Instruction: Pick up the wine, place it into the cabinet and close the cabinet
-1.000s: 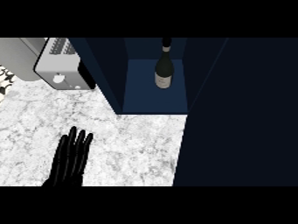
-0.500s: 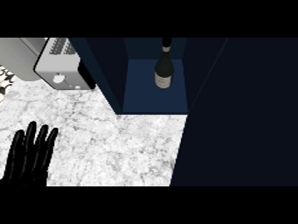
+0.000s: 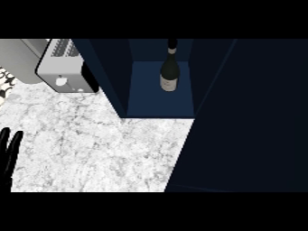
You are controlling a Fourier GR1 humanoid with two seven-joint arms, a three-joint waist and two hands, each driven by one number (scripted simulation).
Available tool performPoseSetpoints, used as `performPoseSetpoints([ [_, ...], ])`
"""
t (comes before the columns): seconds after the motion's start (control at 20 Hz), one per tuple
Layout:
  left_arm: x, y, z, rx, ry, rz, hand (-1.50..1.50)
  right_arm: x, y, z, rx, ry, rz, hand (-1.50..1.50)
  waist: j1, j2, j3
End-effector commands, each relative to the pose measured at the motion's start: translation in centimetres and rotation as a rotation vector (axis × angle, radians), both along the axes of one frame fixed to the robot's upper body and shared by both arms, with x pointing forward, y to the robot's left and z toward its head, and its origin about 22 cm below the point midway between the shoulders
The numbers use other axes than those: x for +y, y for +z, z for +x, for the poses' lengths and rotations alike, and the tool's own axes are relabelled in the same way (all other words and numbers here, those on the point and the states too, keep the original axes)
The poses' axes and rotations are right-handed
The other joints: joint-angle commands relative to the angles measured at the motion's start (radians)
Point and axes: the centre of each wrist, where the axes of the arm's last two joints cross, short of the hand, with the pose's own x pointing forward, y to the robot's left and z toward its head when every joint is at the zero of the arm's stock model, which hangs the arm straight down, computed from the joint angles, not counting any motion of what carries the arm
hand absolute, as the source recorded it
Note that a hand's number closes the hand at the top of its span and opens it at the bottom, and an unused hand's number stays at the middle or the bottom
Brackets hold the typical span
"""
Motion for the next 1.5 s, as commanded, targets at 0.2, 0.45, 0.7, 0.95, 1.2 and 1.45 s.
performPoseSetpoints([
  [0.2,3.1,2.1,1.1,-0.009,0.012,0.035,-1.50,3.4,1.4,-3.4,-0.066,0.102,0.057,1.50,-0.009,-0.001,-0.001],
  [0.45,4.8,1.7,0.8,0.002,-0.014,0.037,-1.50,4.5,1.0,-2.9,-0.052,0.069,0.101,1.50,0.004,-0.002,-0.003],
  [0.7,6.2,2.6,0.8,0.004,-0.023,0.040,-1.50,6.5,0.7,-3.7,-0.095,0.038,0.088,1.50,0.006,-0.007,-0.003],
  [0.95,5.1,2.2,1.0,0.019,-0.045,-0.023,-1.50,7.7,1.2,-2.4,-0.163,-0.024,0.064,1.50,0.012,-0.003,-0.003],
  [1.2,5.0,2.7,2.0,0.016,-0.079,-0.018,-1.50,9.1,2.0,-0.3,-0.184,-0.063,0.038,1.50,0.021,0.003,-0.003],
  [1.45,4.2,3.9,2.6,0.012,-0.095,-0.030,-1.50,10.0,2.8,1.7,-0.131,-0.049,0.056,1.50,0.044,0.009,-0.003],
])
